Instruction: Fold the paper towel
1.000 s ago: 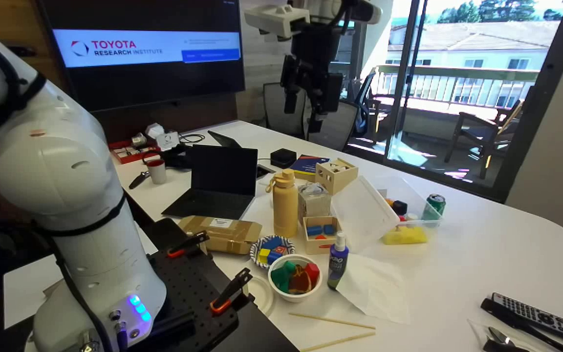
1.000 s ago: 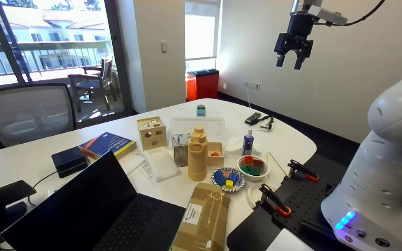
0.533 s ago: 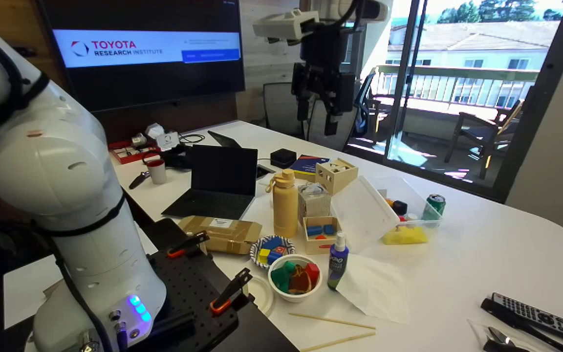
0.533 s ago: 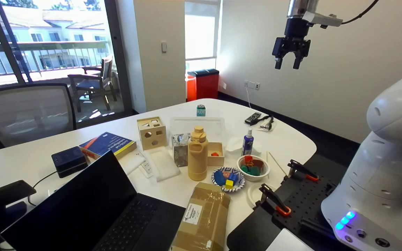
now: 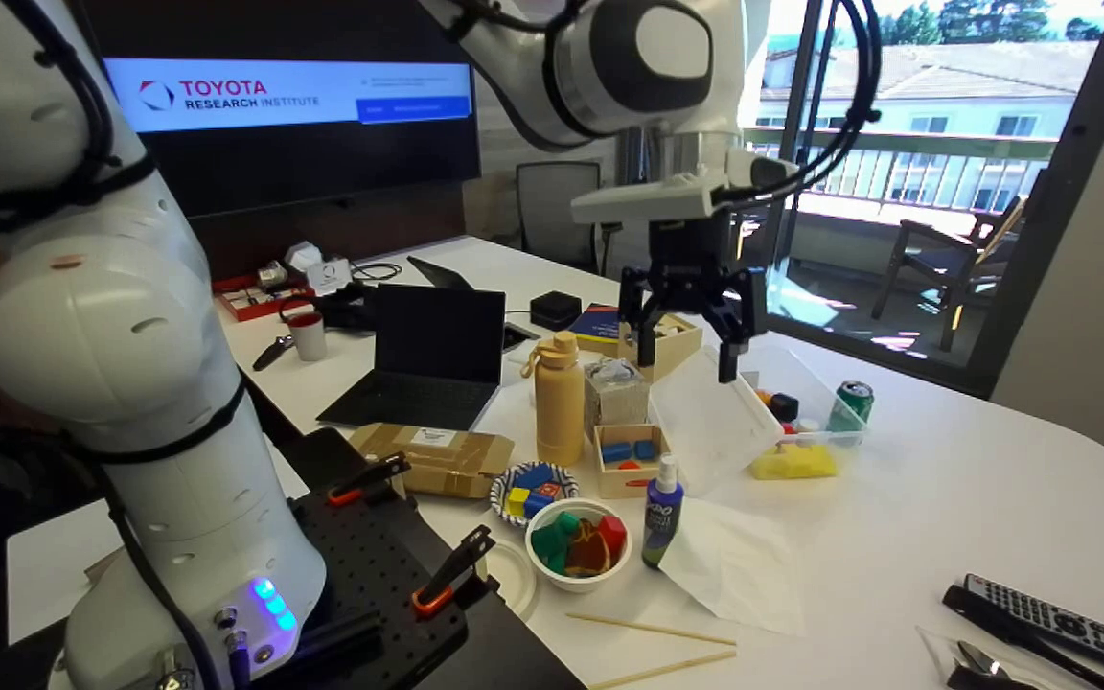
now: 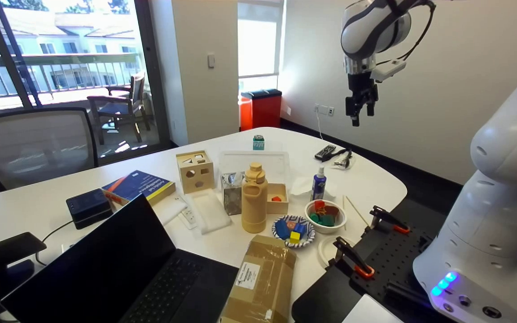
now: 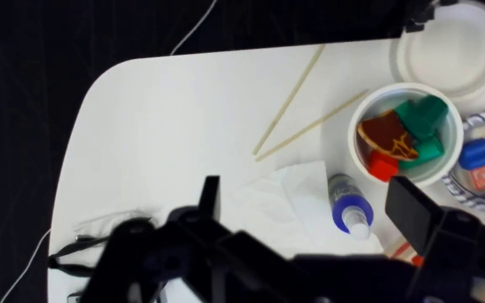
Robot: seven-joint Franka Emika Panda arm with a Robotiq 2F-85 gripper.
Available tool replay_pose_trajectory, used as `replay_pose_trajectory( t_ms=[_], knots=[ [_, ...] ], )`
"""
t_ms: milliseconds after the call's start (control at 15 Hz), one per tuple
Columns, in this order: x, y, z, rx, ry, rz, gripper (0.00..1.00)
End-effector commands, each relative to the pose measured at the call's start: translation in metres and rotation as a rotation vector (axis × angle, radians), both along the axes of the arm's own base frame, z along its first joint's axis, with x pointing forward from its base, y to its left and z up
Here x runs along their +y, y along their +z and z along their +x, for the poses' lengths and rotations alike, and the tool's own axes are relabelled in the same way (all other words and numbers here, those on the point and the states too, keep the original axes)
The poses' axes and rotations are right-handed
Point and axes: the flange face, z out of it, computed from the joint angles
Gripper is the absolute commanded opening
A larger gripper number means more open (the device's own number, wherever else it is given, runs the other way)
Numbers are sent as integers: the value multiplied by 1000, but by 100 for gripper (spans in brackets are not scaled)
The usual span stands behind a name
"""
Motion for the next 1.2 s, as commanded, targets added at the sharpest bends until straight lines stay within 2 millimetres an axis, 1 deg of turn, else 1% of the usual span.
replay_pose_trajectory(
  t_ms=[0,133,333,667,867,933,1000,1133],
  knots=[
    [-29,-61,11,110,177,-5,100],
    [-37,-93,10,138,282,13,100],
    [-45,-135,7,115,391,47,100],
    [-62,-184,5,9,452,144,100],
    [-65,-207,2,-8,447,221,100],
    [-68,-197,5,1,437,266,100],
    [-61,-205,-3,8,433,223,100],
    [-64,-205,1,4,433,246,100]
  ],
)
